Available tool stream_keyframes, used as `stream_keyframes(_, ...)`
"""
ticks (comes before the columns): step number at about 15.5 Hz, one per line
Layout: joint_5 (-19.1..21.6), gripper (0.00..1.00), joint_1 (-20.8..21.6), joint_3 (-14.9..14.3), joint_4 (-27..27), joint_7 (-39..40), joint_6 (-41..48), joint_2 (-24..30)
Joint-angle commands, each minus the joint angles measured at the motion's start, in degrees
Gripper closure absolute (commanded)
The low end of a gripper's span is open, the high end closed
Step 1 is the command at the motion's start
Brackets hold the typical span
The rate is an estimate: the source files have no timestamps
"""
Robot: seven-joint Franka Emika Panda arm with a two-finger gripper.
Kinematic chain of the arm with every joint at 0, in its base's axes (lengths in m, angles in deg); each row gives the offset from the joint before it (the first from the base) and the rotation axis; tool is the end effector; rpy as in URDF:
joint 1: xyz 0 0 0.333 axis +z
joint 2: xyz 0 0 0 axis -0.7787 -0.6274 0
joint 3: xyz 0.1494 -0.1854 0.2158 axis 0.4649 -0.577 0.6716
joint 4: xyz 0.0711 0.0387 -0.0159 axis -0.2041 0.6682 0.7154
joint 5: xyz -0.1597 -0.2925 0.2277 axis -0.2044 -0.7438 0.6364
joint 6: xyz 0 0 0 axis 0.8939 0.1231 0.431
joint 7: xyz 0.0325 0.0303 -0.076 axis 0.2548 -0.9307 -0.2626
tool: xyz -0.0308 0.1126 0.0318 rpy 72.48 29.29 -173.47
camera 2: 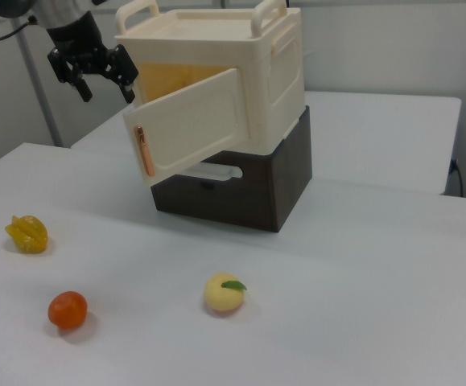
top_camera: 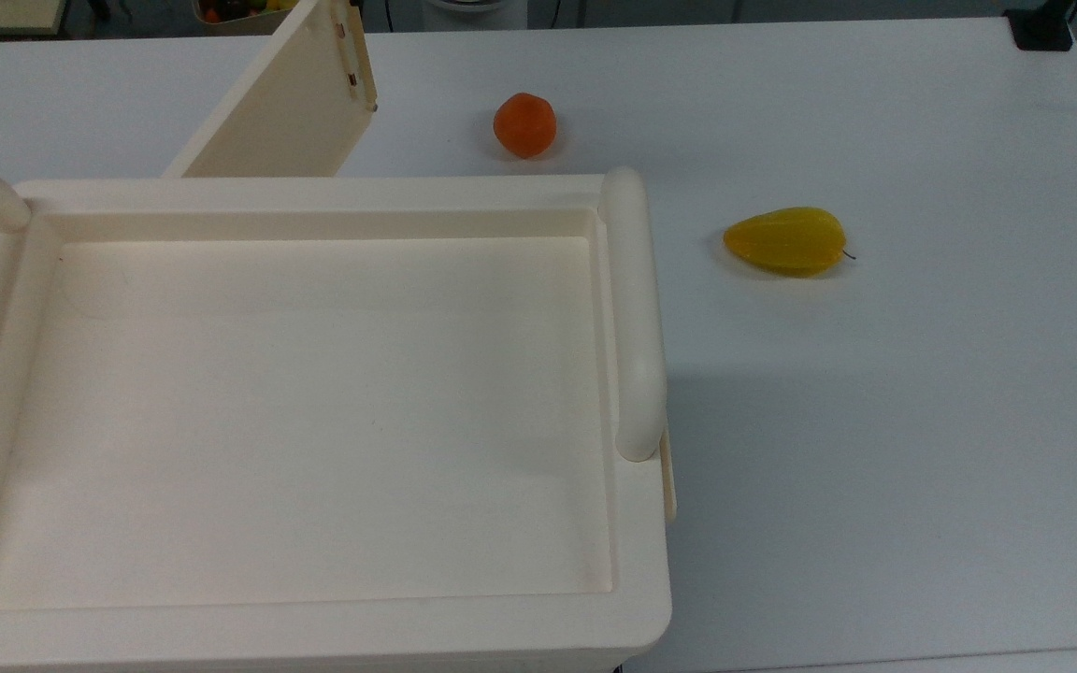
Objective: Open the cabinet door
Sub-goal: 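Push the door further open around its hinge with the gripper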
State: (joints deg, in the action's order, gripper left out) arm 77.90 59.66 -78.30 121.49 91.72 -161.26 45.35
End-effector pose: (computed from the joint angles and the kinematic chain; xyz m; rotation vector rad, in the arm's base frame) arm 0.5949 0.0542 0.6848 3.0922 0.2926 0.4350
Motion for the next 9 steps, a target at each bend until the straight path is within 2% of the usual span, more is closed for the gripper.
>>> stream_keyframes(1, 0.26, 0.00, -0.34, -1.79, -0.14, 0.84, 0.44, -0.09)
stream_keyframes(3, 0.26, 0.00, -0.60, -3.46, -0.14, 1.02, 1.14, 0.00)
stream_keyframes(9, 0.08, 0.00, -0.52, -3.55, 0.65, 0.93, 1.67, -0.18)
